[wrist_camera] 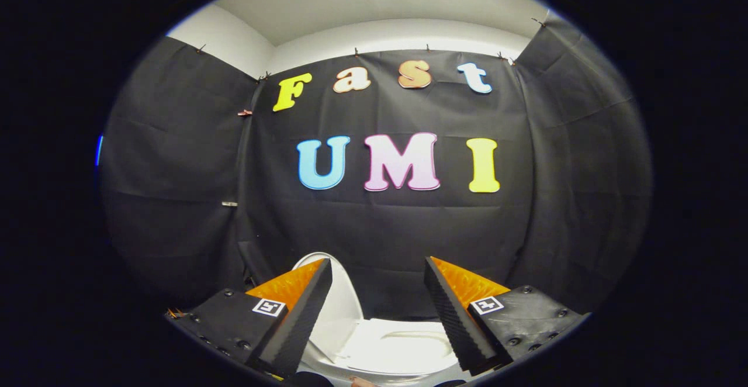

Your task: Open the toilet lid.

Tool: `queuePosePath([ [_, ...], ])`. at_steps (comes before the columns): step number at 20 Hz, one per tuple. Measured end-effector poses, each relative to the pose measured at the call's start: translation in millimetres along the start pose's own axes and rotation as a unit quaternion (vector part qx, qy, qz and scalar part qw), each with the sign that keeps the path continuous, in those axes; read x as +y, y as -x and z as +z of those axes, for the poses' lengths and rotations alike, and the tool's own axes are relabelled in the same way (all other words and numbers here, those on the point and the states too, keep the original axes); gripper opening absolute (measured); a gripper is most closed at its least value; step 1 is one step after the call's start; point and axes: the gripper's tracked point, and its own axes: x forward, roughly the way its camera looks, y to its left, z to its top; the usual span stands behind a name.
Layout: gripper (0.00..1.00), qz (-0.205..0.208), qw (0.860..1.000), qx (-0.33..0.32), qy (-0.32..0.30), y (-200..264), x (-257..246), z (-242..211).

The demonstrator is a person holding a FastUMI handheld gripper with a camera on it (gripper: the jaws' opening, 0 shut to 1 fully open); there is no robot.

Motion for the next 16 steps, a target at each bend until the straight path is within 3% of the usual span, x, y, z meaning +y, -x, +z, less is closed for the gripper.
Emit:
queuePosePath([
  [7,0.99,-0.031,0.999,-0.015,-0.008,29,-35,15],
  [16,0.99,-0.032,0.999,-0.02,0.006,39,-28,20],
])
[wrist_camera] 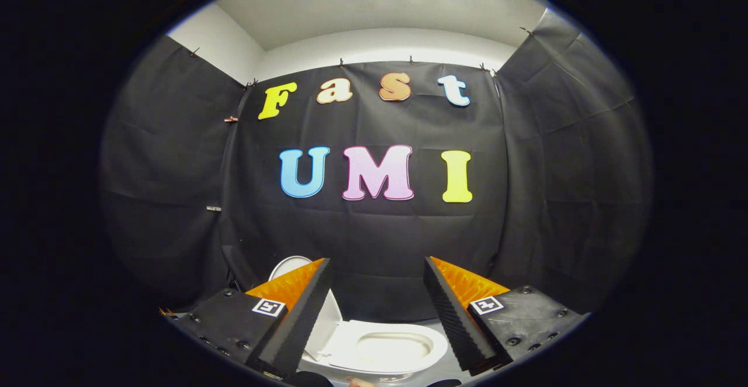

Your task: Open the toilet lid.

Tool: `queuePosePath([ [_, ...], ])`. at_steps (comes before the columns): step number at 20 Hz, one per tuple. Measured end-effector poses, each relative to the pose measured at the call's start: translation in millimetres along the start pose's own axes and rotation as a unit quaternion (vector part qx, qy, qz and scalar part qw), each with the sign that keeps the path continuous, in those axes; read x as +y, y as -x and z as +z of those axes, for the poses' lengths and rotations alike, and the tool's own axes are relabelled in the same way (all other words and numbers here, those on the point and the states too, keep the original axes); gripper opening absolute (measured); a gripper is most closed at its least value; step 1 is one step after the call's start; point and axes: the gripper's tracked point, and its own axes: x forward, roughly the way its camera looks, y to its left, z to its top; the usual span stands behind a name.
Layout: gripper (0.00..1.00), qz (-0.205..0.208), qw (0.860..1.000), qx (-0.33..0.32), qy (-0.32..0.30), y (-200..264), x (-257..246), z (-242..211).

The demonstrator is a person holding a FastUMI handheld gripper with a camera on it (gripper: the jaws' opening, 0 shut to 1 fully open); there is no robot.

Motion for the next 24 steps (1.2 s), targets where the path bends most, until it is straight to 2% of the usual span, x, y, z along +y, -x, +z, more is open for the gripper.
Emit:
queuePosePath([
  [24,0.99,0.004,1.0,0.001,0.004,-0.2,2.3,-3.5],
])
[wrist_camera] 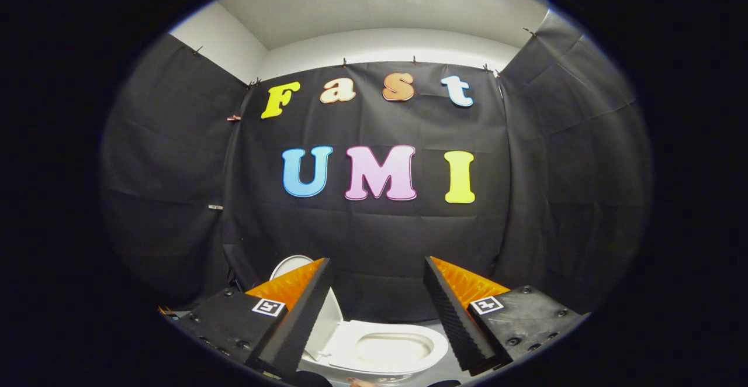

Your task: Open the toilet lid.

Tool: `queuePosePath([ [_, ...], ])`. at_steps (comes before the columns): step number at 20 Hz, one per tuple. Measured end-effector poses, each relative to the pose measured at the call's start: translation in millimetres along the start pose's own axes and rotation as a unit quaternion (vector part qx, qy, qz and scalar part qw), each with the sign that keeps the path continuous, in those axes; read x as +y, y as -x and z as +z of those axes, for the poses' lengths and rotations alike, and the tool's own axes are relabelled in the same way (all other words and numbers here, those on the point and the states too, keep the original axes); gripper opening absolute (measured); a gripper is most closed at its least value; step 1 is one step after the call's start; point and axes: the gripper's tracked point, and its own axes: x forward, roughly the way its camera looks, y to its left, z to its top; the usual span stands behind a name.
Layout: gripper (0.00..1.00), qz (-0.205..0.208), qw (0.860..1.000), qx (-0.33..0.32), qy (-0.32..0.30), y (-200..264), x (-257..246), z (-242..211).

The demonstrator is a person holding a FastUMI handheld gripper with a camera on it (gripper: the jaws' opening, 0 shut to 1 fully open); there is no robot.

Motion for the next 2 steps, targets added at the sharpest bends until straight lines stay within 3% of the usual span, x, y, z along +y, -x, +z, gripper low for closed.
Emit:
queuePosePath([
  [2,0.99,0.0,1.0,-0.001,0.0,-1.6,0.4,0.7],
])
